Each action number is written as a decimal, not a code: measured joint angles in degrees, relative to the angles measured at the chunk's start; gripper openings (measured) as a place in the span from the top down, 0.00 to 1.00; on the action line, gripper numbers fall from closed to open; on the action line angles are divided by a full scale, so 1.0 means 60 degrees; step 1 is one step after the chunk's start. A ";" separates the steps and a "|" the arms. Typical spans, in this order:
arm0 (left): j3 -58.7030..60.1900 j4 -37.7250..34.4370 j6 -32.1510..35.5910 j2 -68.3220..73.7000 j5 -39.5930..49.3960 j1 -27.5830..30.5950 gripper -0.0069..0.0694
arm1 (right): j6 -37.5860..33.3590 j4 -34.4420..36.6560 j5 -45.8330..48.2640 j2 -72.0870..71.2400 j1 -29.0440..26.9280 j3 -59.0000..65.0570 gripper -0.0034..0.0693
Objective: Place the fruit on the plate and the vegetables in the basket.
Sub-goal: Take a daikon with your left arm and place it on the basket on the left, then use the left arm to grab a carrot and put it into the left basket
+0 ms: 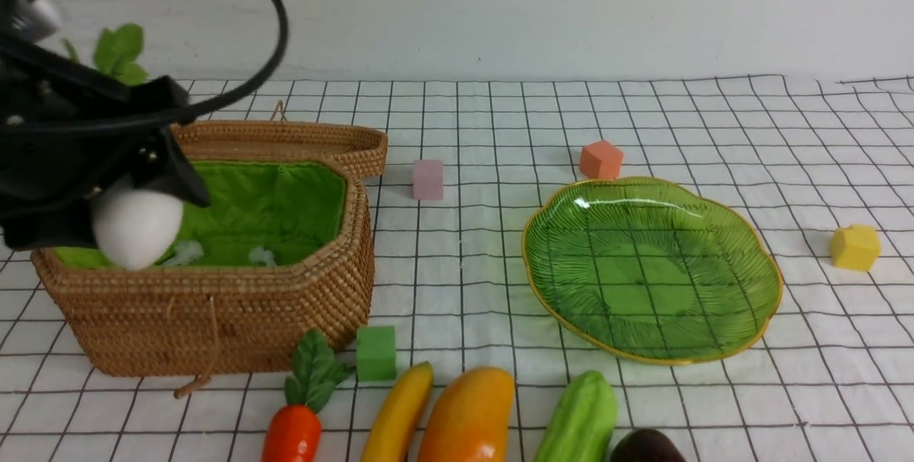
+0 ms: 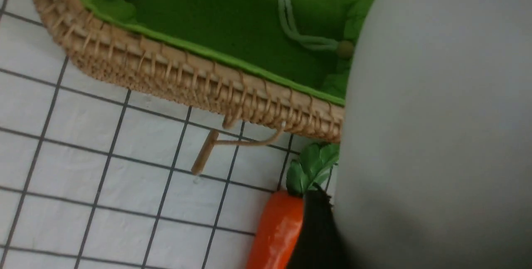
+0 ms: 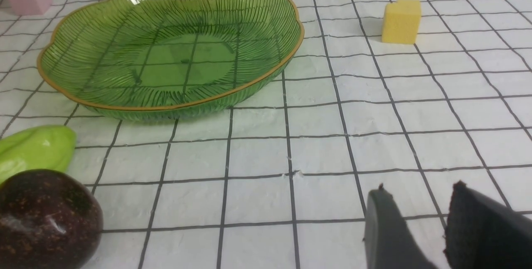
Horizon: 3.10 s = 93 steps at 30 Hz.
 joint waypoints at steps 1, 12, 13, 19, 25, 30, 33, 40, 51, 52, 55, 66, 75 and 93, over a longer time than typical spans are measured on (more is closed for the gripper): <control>-0.0106 0.0000 -0.0050 0.0345 -0.0012 0.0000 0.25 | 0.0000 0.0000 0.0000 0.0000 0.0000 0.0000 0.62; -0.1502 0.0158 -0.0968 0.2703 -0.0412 0.0000 0.21 | 0.0000 0.0000 0.0000 0.0000 0.0000 0.0000 0.62; -0.1502 0.0157 -0.0968 0.2703 -0.0421 0.0000 0.21 | 0.0000 0.0000 0.0000 0.0000 0.0000 0.0000 0.62; -0.2794 0.0261 0.0643 0.2349 0.0673 0.0000 0.04 | 0.0000 0.0000 0.0000 0.0000 0.0000 0.0000 0.62; -0.3393 0.0123 0.1435 0.1219 0.1760 0.0000 0.10 | 0.0000 0.0000 0.0000 0.0000 0.0000 0.0000 0.62; -0.1457 -0.0338 0.1996 -0.0419 0.1889 0.0000 0.17 | 0.0000 0.0000 0.0000 0.0000 0.0000 0.0000 0.62; 0.0458 -0.0711 0.2004 -0.1121 0.1748 0.0000 0.17 | 0.0000 0.0000 0.0000 0.0000 0.0000 0.0000 0.62; 0.3679 -0.0918 0.2134 -0.1290 0.0067 -0.1378 0.18 | 0.0000 0.0000 0.0000 0.0000 0.0000 0.0000 0.62; 0.4155 0.2733 -0.1406 0.0934 -0.2715 -0.4305 0.18 | 0.0000 0.0000 0.0000 0.0000 0.0000 0.0000 0.62; 0.4155 0.3174 -0.1818 0.1503 -0.2962 -0.4344 0.18 | 0.0000 0.0000 0.0000 0.0000 0.0000 0.0000 0.62; 0.4146 0.3622 -0.2228 0.2227 -0.3203 -0.4344 0.18 | 0.0000 0.0000 0.0000 0.0000 0.0000 0.0000 0.62; 0.4058 0.3374 -0.2476 0.0958 -0.1060 -0.4364 0.43 | 0.0000 0.0000 0.0000 0.0000 0.0000 0.0000 0.62; 0.1136 0.5629 -0.4492 -0.2923 -0.0524 -0.3592 0.43 | 0.0000 0.0000 0.0000 0.0000 0.0000 0.0000 0.62; -0.1031 0.7247 -0.9709 0.1081 -0.1574 -0.2043 0.43 | 0.0000 0.0000 0.0000 0.0000 0.0000 0.0000 0.62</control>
